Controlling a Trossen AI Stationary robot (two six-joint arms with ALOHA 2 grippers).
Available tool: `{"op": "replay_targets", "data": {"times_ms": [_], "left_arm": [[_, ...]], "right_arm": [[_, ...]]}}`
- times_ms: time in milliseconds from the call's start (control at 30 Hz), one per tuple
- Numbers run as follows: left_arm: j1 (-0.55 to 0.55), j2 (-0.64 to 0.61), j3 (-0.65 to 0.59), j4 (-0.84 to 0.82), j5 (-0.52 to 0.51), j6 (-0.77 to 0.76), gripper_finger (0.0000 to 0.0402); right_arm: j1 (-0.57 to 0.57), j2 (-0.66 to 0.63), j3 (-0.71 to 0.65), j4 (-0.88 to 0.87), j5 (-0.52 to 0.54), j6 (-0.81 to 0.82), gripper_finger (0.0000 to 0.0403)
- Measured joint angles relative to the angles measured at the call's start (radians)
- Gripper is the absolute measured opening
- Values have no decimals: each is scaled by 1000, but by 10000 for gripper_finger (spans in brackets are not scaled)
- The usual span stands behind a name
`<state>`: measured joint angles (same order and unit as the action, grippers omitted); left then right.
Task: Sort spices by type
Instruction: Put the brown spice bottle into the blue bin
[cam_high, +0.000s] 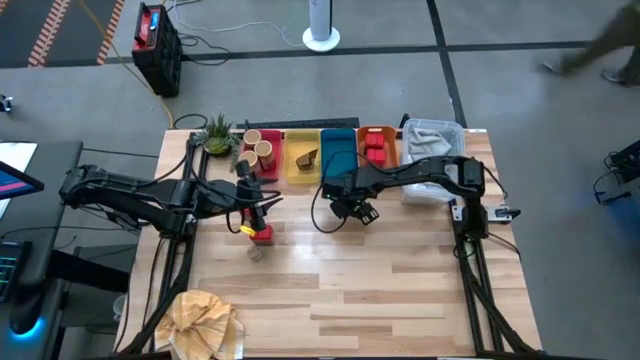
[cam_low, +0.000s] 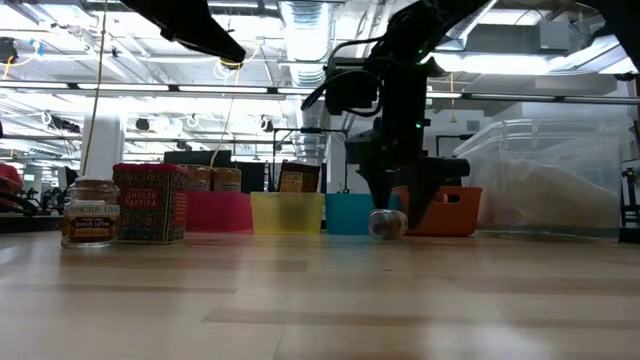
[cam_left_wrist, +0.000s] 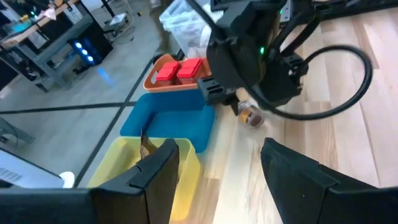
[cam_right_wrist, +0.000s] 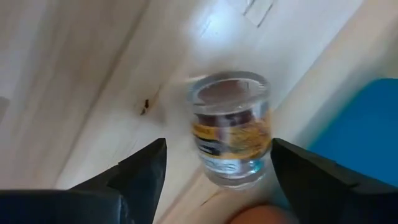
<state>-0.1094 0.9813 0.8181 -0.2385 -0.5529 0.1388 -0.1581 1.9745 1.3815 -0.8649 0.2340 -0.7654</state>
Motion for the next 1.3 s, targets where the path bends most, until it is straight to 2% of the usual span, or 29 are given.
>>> {"op": "replay_targets", "data": {"times_ms": [333,500,700,833,1033,1200,1300], "left_arm": [[0,0,0,-13,0,-18,218],[0,0,0,-6,0,-20,218],[0,0,0,50,0,33,218],[-22,4,0,58,12,91,218],[-75,144,-5,-17,17,78,218],[-76,323,-5,204,-3,-80,218],[-65,405,-4,373,-9,-132,218]], "right_arm": [[-27,11,-23,17,-59,58,252],[-26,8,-20,4,-59,123,200],[-26,-15,-19,-10,-89,205,195],[-28,-110,-13,-34,-107,295,194],[-44,-293,-18,73,-358,473,195],[34,-358,-29,191,-360,507,193],[105,-360,-30,257,-262,505,194]]}}
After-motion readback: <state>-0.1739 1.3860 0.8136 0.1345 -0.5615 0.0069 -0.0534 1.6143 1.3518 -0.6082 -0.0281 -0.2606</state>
